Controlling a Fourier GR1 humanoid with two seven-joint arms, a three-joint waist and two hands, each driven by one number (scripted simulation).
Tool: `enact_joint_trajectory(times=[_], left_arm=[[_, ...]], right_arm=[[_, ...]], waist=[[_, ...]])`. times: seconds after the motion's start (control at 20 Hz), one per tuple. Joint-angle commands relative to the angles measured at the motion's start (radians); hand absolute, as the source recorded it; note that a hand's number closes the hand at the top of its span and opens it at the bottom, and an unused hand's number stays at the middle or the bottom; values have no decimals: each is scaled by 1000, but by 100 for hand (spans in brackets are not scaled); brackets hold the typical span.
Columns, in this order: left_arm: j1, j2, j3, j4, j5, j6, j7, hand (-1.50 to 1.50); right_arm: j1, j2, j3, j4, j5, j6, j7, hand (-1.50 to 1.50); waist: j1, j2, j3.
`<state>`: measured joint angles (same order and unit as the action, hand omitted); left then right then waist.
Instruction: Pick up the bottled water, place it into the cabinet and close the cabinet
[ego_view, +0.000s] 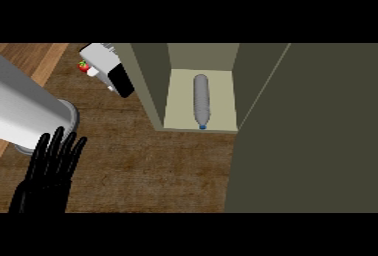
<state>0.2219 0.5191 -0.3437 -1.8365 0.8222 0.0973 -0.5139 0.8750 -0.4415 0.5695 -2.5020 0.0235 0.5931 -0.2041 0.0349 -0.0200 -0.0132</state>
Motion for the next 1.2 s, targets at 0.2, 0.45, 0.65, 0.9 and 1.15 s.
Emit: enact_joint_trajectory(times=[0.2,0.45,0.65,0.9,1.15], left_arm=[[81,96,87,-49,68,-97,6,-150],[121,139,121,-80,102,-170,2,-150],[150,174,161,-56,123,-228,-7,-150],[124,185,160,-76,126,-247,5,-150],[128,197,169,-52,130,-277,5,-150]], right_arm=[[-33,65,269,-108,65,-56,142,150],[-108,79,291,-65,37,-65,172,150],[-147,82,277,-46,25,-78,198,150],[-217,70,257,-26,4,-69,235,150],[-277,65,229,-10,5,-68,246,150]], waist=[[33,15,-1],[83,26,0],[111,32,-3],[137,47,-4],[162,52,-9]])
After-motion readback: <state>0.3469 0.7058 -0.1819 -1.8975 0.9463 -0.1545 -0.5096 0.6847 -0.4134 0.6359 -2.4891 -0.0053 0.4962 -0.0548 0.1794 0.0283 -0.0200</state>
